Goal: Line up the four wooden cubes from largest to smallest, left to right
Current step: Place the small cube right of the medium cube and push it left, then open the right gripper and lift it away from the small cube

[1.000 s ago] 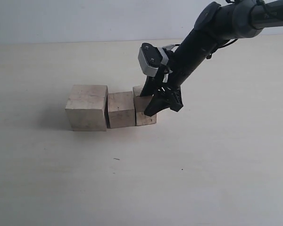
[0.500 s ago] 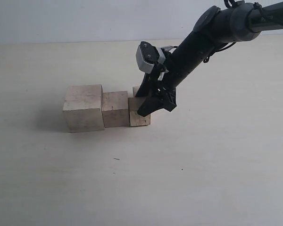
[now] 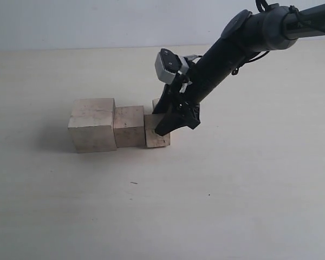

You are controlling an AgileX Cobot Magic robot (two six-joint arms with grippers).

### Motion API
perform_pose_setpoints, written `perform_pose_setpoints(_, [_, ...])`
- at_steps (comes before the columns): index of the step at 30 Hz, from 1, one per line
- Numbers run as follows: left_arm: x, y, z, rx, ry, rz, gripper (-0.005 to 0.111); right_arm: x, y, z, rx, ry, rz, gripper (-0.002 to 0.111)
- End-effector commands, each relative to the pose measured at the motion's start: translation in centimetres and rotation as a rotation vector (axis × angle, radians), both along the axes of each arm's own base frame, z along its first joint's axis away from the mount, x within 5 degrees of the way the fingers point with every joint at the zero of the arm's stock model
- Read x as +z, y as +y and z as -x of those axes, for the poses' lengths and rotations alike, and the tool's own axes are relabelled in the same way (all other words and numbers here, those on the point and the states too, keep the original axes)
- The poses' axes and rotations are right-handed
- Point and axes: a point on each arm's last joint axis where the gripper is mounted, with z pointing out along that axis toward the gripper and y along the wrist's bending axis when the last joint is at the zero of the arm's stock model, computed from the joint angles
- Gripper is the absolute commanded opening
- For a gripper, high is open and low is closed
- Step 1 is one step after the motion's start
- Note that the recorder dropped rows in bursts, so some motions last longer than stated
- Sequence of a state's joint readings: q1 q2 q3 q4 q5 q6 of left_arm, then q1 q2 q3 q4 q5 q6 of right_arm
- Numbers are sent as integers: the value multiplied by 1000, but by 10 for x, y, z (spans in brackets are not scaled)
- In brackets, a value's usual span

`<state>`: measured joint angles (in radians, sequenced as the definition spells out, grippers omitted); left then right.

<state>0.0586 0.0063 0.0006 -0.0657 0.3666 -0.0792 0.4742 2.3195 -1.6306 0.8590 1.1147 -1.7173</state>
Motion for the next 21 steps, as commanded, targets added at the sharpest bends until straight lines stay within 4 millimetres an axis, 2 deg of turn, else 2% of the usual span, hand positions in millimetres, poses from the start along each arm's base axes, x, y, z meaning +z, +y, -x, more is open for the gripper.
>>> perform_pose_setpoints(1, [1, 0, 0, 0, -14, 0, 0, -9, 0, -5, -28, -53, 30, 0])
perform_pose_setpoints(13, [1, 0, 0, 0, -14, 0, 0, -12, -3, -7, -13, -97, 67, 0])
perform_pose_setpoints(21, [1, 0, 0, 0, -14, 0, 0, -13, -1, -7, -58, -50, 64, 1])
